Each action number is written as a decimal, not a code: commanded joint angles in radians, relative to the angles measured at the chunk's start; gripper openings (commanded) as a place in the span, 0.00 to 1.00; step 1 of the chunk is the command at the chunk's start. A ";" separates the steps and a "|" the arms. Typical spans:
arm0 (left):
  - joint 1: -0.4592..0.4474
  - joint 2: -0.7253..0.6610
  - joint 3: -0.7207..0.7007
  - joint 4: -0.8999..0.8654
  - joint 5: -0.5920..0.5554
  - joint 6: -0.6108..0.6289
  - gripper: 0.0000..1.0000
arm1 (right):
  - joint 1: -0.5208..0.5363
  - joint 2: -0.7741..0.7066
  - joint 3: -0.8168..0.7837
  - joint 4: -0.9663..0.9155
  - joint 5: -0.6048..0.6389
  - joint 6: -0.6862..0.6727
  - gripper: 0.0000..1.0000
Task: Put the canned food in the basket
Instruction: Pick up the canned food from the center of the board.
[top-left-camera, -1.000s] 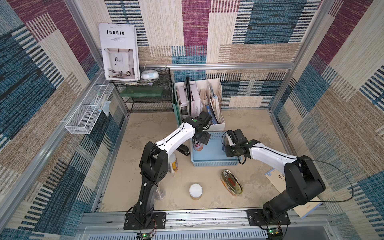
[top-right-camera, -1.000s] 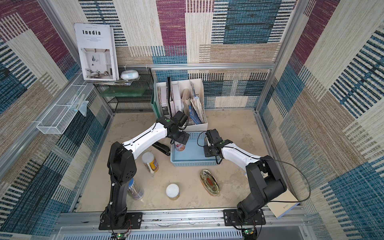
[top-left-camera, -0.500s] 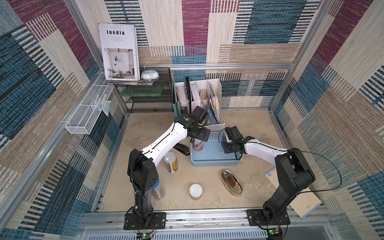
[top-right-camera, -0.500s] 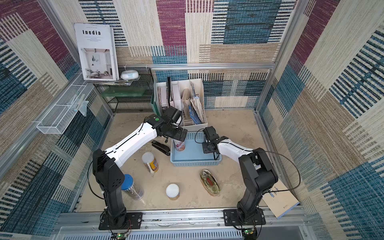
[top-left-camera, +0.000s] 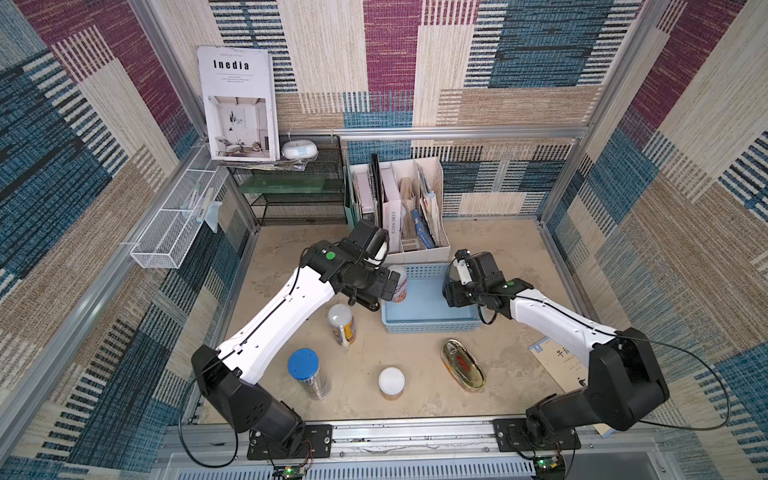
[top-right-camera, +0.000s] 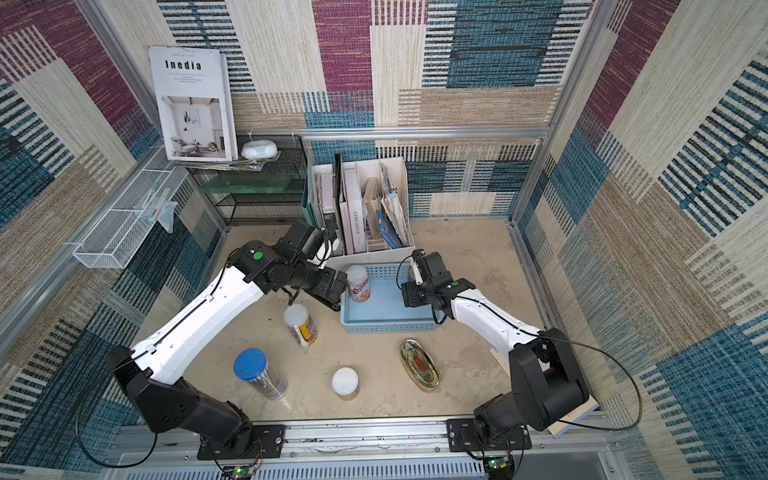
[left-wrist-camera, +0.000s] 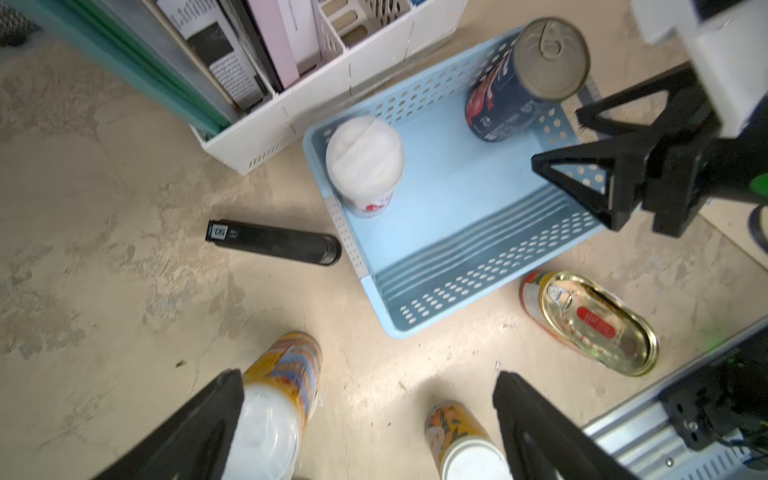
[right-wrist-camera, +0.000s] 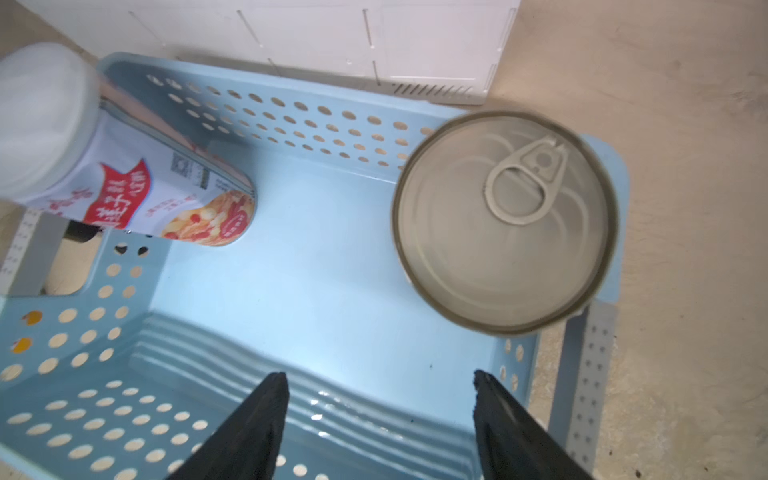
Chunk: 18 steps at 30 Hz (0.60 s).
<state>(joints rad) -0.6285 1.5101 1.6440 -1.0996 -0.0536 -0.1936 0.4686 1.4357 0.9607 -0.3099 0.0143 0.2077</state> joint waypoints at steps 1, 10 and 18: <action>0.014 -0.048 -0.052 -0.102 -0.008 0.006 0.99 | 0.014 -0.046 -0.016 -0.039 -0.079 -0.004 0.79; 0.124 -0.117 -0.225 -0.126 0.033 -0.046 0.99 | 0.073 -0.177 -0.100 -0.076 -0.093 0.048 0.82; 0.149 -0.084 -0.298 -0.125 -0.038 -0.063 0.99 | 0.100 -0.343 -0.089 -0.228 -0.061 0.100 0.82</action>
<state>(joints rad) -0.4927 1.4197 1.3636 -1.2125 -0.0338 -0.2356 0.5636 1.1313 0.8639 -0.4671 -0.0605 0.2771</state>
